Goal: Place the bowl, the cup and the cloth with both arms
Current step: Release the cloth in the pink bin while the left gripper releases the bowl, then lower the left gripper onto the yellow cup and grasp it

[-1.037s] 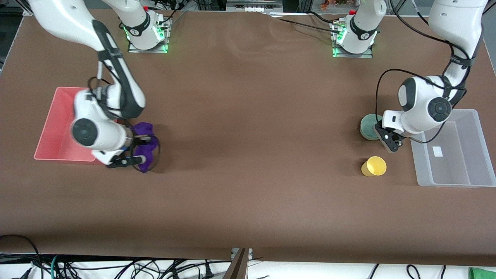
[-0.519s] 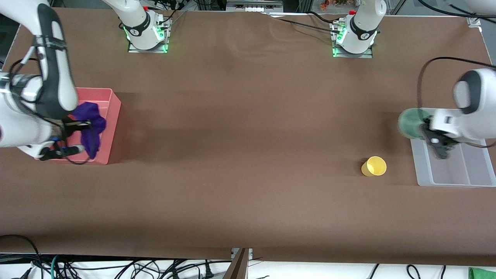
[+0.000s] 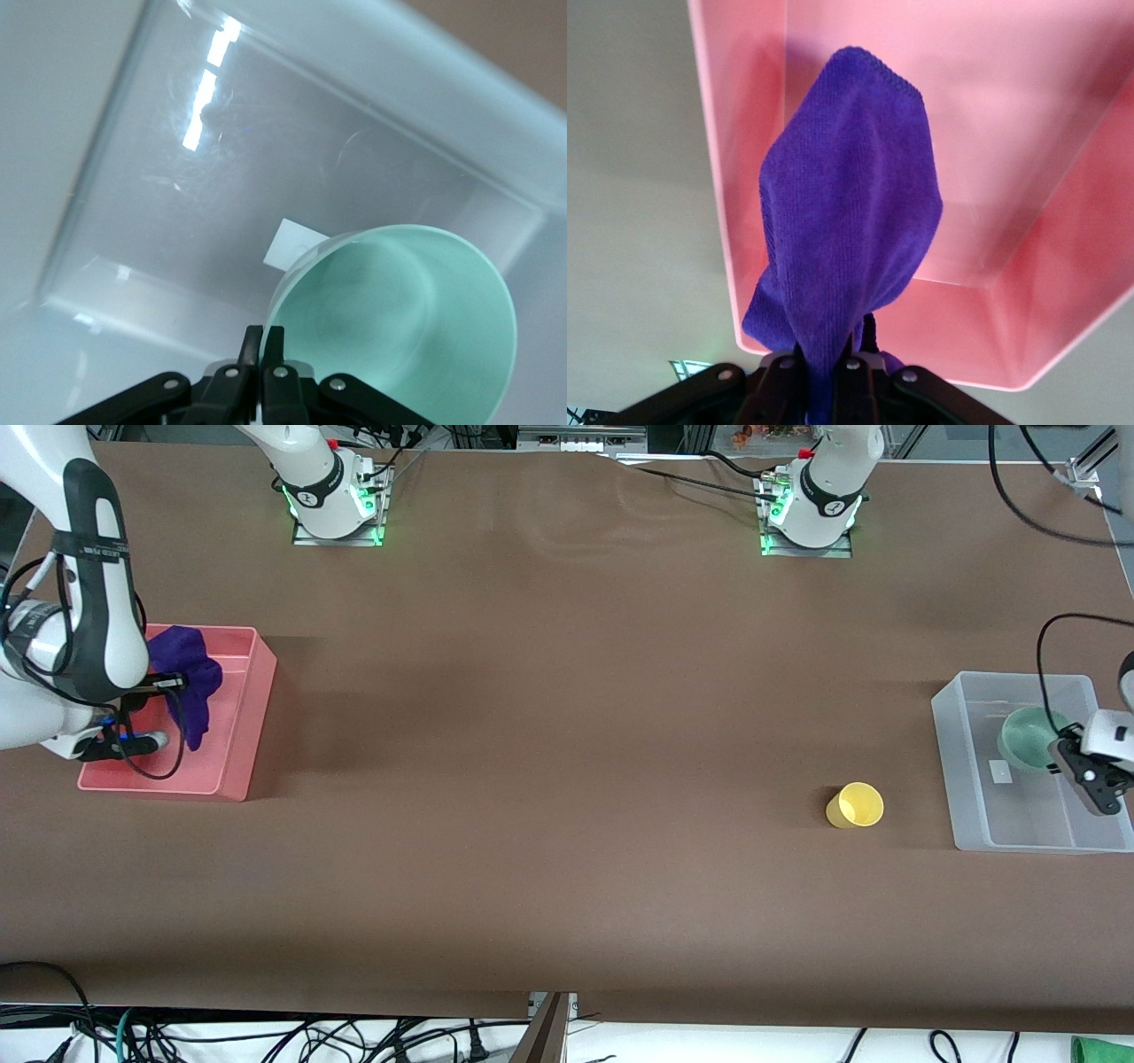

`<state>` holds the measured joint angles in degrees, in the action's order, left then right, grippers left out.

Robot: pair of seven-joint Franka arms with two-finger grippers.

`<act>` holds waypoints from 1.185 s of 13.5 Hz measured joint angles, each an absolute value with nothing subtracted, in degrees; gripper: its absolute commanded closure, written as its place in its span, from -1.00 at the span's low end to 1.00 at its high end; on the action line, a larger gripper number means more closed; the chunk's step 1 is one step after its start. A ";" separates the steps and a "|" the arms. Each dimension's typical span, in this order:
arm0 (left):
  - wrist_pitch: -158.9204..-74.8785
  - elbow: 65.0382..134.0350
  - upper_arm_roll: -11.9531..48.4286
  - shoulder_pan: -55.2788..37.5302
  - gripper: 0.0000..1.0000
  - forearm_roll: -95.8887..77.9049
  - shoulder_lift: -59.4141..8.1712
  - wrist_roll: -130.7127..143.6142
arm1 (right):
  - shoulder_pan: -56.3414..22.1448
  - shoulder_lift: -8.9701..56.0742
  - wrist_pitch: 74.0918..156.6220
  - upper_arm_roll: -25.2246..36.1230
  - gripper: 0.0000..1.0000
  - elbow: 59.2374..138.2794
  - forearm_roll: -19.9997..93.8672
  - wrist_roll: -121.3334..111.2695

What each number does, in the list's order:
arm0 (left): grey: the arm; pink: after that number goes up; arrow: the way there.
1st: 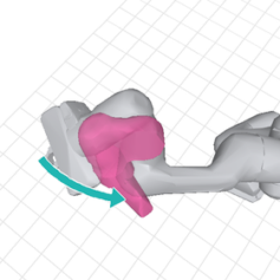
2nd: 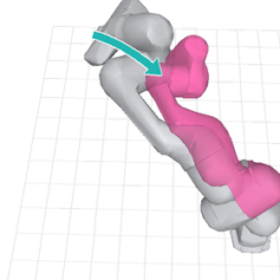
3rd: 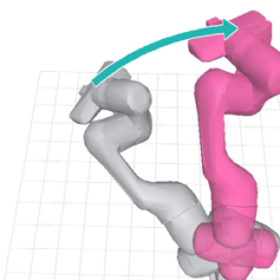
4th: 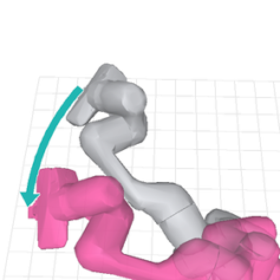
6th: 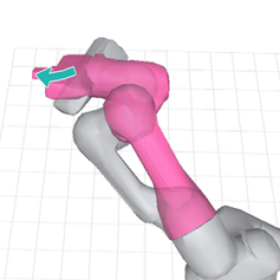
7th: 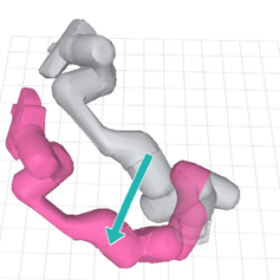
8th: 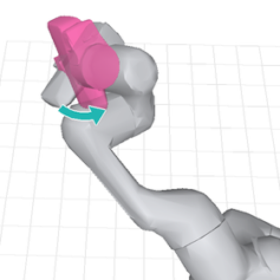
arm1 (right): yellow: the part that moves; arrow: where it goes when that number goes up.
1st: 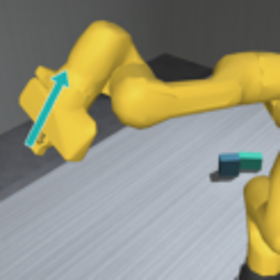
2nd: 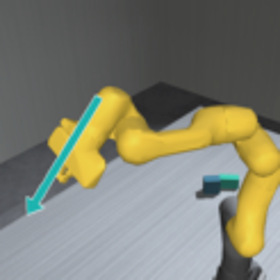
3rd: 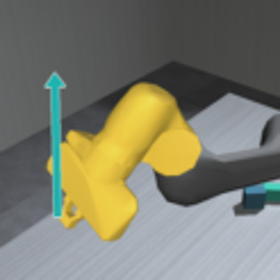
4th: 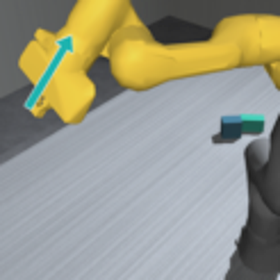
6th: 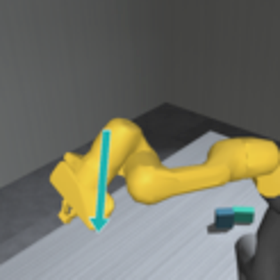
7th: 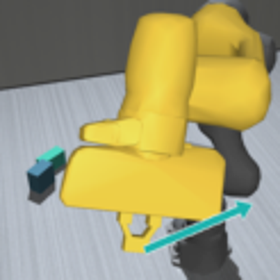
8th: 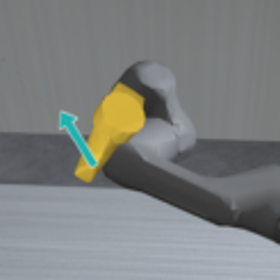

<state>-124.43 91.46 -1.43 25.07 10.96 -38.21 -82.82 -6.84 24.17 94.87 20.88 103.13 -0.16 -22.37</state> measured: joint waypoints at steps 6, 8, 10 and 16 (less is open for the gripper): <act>-117.94 86.43 1.96 24.69 -1.00 7.34 -35.49 -82.30 | -7.57 23.39 94.15 18.71 -1.00 95.58 1.88 -22.33; -113.20 84.89 5.74 24.54 -1.00 6.41 -32.16 -76.87 | -7.93 21.96 93.17 14.69 -1.00 91.77 2.31 -22.10; -111.15 84.57 10.32 24.24 -1.00 6.33 -31.01 -65.65 | -8.25 20.31 92.86 9.91 -1.00 89.57 2.40 -16.38; -112.38 85.47 13.79 16.04 -0.93 6.28 -36.40 -32.44 | -8.25 16.69 93.18 2.56 -1.00 83.43 2.30 -1.91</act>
<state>-112.38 85.47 13.79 16.04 6.28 -36.40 -32.44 -8.25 16.69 93.18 2.56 83.43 2.30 -1.91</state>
